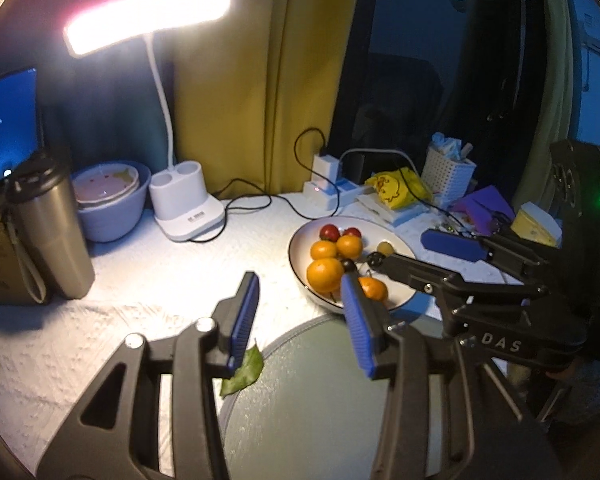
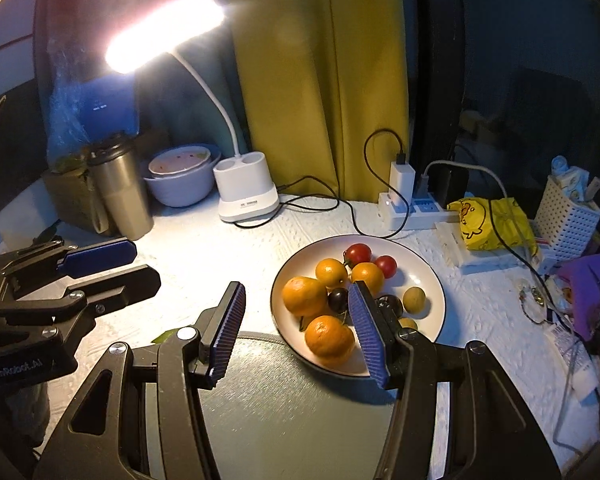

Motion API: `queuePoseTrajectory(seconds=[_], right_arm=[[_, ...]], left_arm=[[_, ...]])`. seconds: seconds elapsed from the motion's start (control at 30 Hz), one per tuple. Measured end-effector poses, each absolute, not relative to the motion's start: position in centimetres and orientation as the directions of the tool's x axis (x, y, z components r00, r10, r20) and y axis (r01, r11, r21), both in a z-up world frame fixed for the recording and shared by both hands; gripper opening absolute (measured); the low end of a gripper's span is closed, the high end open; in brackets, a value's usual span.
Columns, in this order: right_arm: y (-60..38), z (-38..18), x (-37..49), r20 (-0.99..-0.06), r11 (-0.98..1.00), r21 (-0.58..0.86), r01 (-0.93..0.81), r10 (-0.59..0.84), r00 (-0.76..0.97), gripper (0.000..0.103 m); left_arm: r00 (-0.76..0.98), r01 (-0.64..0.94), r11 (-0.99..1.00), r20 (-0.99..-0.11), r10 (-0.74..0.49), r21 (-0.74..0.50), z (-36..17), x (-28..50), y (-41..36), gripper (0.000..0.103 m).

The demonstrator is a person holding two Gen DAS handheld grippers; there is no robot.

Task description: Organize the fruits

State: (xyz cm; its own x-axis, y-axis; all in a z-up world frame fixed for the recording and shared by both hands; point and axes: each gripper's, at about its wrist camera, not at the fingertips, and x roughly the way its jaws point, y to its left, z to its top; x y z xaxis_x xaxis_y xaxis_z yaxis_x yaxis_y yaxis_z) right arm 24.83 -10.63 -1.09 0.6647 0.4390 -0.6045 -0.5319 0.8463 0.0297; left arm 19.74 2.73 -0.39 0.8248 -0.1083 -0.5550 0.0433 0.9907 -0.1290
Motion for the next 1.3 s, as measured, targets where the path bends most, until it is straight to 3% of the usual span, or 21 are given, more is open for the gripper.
queuePoseTrajectory(seconds=[0.33,0.4,0.47,0.5,1.07,1.3], right_arm=[[-11.8,2.1,20.6,-0.548,0.85,0.016,-0.527,0.448,0.706,0.057],[-12.1,2.8,19.8,-0.54,0.852,0.011,-0.523,0.445,0.714,0.057],[-12.4,3.6,18.7,-0.526,0.854,0.003,-0.521,0.445,0.725,0.057],[-12.6,4.0,18.1,-0.518,0.854,-0.002,-0.521,0.445,0.731,0.057],[-15.2,8.8,10.6,-0.405,0.876,-0.04,-0.481,0.426,0.809,0.057],[-16.1,9.5,8.2,-0.371,0.884,-0.054,-0.464,0.413,0.832,0.069]], left_arm=[[0.862,0.042,0.995,-0.5,-0.082,-0.09,2.1,15.7,1.6,0.047],[0.874,0.034,0.996,-0.481,-0.068,-0.079,2.8,14.7,1.4,0.069],[0.884,0.033,0.997,-0.462,-0.065,-0.075,3.5,13.9,1.2,0.083],[0.89,0.033,0.997,-0.451,-0.061,-0.068,3.9,13.4,1.1,0.084],[0.953,0.014,1.0,-0.302,-0.021,-0.026,7.5,6.7,-0.5,0.09],[0.976,-0.01,0.999,-0.219,-0.001,-0.051,8.7,3.6,-0.4,0.09]])
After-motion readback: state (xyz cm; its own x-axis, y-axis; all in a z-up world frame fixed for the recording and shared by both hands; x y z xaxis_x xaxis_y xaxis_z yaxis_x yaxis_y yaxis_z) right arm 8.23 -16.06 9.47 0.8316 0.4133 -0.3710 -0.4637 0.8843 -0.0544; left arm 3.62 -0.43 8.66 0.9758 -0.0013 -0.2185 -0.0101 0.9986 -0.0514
